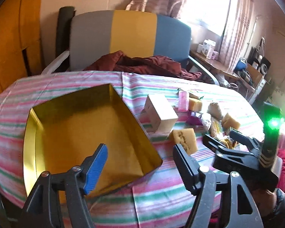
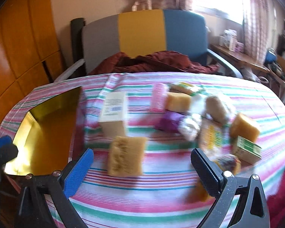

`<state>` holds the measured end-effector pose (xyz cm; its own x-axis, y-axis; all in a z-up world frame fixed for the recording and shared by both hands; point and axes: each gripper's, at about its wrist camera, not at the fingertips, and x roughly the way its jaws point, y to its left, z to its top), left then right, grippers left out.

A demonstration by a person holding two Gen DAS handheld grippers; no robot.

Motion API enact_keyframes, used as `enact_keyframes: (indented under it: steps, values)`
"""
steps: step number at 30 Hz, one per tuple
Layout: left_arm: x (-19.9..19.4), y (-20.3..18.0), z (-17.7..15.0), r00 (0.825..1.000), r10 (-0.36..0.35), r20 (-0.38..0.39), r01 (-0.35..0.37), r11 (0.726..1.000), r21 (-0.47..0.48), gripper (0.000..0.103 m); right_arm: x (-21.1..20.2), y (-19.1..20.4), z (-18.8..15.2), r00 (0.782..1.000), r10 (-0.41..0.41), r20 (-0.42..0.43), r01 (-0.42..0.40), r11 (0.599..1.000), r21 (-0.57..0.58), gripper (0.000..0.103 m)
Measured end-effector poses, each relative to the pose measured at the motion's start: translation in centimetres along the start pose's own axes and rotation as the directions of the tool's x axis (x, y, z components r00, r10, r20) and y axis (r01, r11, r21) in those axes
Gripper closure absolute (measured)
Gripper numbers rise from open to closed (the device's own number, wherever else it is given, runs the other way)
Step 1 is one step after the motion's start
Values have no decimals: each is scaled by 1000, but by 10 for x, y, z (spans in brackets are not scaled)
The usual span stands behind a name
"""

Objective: Organize objects
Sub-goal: 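Move left tool toward the white box while right tool approaches the yellow knitted ball, then close left tool on the white box while right tool grasps the yellow knitted ball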

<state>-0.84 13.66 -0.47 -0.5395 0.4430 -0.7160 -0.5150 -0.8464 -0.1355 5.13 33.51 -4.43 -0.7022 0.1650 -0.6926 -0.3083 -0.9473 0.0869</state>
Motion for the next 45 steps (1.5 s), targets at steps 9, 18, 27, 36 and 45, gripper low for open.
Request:
enact_keyframes:
  steps: [9,18,27,36,45]
  values:
    - [46,-31,42,996,-32,-84,41,993,112,31,-14,-60,3,995,-99,8,98,992,84,0]
    - [110,-54,81,986,-39,-160,62,988,141,31,-14,-86,5,991,-131,3,130,985,113,0]
    - [178,-54,94,961,42,-272,-10,993,119,19,-3,-97,7,994,-110,-14,111,987,121,0]
    - [210,-56,92,948,51,-316,-17,994,109,29,-12,-114,-2,995,-76,-64,82,992,99,0]
    - [214,-62,83,955,61,-291,-18,989,149,53,19,-119,-19,984,-64,-169,84,990,115,4]
